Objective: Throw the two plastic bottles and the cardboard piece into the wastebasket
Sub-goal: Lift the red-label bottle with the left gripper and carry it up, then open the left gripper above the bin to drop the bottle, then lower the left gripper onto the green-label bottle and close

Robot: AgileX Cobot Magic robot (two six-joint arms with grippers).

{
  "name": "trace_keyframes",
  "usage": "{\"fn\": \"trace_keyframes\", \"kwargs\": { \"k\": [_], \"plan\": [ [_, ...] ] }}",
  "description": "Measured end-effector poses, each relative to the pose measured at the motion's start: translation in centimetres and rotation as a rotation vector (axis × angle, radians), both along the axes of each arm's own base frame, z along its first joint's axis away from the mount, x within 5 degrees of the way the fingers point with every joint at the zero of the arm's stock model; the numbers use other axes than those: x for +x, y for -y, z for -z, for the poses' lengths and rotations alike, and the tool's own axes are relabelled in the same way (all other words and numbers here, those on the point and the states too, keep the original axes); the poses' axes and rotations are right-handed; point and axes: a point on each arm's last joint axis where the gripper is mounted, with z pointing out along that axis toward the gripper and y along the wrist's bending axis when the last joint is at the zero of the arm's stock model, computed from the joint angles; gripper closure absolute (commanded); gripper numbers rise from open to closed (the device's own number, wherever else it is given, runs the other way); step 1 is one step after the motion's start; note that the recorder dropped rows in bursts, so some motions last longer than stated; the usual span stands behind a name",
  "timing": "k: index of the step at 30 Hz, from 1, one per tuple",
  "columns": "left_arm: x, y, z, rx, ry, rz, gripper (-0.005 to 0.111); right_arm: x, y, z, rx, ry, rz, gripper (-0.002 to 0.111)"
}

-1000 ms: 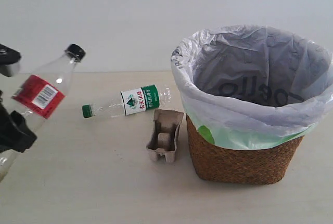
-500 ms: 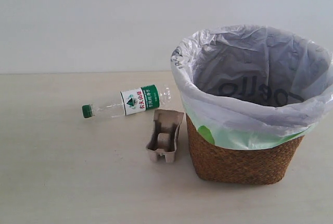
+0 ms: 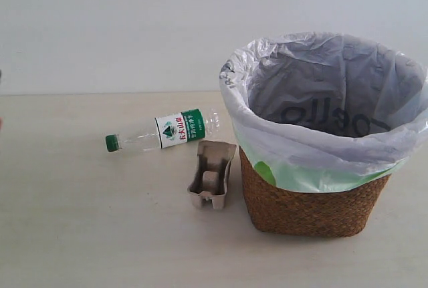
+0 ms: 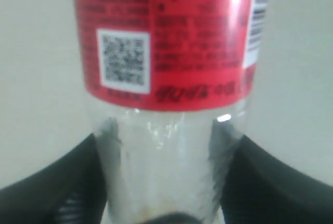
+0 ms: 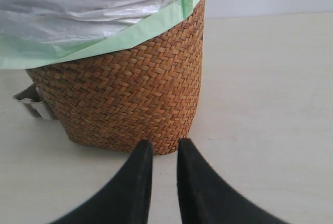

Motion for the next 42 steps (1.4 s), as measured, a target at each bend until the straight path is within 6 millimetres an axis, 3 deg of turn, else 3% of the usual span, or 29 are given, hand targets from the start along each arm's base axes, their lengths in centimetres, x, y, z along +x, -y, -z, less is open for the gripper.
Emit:
{"fn": "trace_keyframes", "kwargs": {
  "k": [3,6,7,8,10,11,13,16,22,28,32,42],
  "plan": [
    [3.4,3.8,-1.0,-0.172,0.039,0.148,0.101,0.0,0.0,0.0,0.0,0.0,0.0,0.095],
    [6.9,9.4,-5.1,-0.394,0.148,0.353,0.082,0.0,0.0,0.0,0.0,0.0,0.0,0.095],
    [7.8,11.2,-6.4,-0.459,0.176,0.416,0.065,0.0,0.0,0.0,0.0,0.0,0.0,0.095],
    [8.7,13.6,-9.2,-0.565,0.232,0.486,0.051,0.0,0.0,0.0,0.0,0.0,0.0,0.095],
    [9.7,16.9,-12.6,-0.704,0.286,0.565,0.014,0.0,0.0,0.0,0.0,0.0,0.0,0.095],
    [10.2,18.6,-15.1,-0.768,0.334,0.592,0.001,0.0,0.0,0.0,0.0,0.0,0.0,0.095],
    [10.4,21.0,-18.1,-0.828,0.353,0.602,-0.001,0.0,0.0,0.0,0.0,0.0,0.0,0.095],
    [10.2,22.9,-20.0,-0.756,0.318,0.604,-0.001,0.0,0.0,0.0,0.0,0.0,0.0,0.095],
    [10.7,22.3,-17.9,-0.483,0.139,0.516,-0.001,0.0,0.0,0.0,0.0,0.0,0.0,0.095],
    [11.9,19.9,-16.8,-0.237,0.146,0.435,-0.001,0.0,0.0,0.0,0.0,0.0,0.0,0.095],
    [12.2,19.5,-15.8,-0.18,0.126,0.433,-0.001,0.0,0.0,0.0,0.0,0.0,0.0,0.095],
    [13.4,17.3,-9.5,0.234,0.004,0.546,-0.001,0.0,0.0,0.0,0.0,0.0,0.0,0.095]
  ]
}}
